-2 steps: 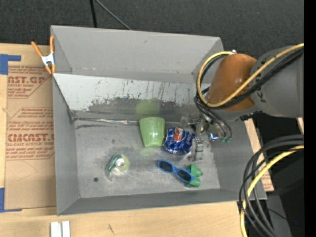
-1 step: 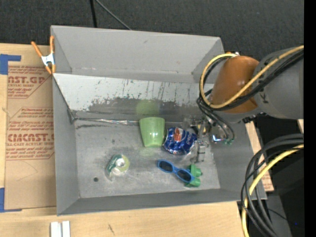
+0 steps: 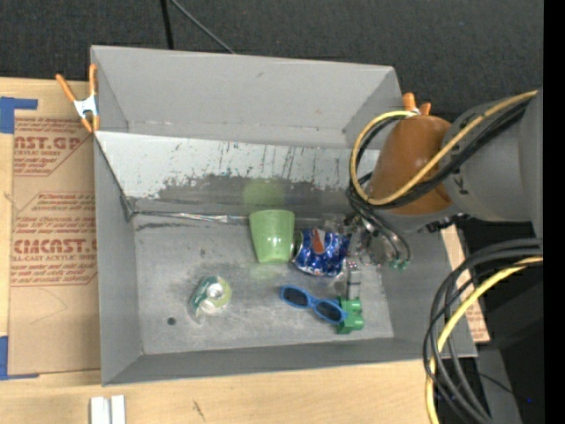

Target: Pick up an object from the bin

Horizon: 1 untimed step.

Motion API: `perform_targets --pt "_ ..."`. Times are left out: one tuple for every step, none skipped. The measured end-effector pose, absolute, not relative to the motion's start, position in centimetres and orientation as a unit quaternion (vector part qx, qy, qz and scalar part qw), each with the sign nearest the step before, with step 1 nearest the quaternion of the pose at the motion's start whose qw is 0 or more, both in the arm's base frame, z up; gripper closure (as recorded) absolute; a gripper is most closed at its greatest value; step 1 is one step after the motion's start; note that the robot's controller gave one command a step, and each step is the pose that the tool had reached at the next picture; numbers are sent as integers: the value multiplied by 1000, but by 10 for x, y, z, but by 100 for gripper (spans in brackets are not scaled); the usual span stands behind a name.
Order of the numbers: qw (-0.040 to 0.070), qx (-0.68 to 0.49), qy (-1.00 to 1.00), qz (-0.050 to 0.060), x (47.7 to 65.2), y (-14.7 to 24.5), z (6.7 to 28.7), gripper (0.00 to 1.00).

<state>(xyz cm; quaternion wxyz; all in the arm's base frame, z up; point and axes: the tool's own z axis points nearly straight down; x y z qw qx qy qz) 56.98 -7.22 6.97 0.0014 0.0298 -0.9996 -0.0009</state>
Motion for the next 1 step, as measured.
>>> perform_targets --pt "0 30 -1000 -1 571 -72 71 0"
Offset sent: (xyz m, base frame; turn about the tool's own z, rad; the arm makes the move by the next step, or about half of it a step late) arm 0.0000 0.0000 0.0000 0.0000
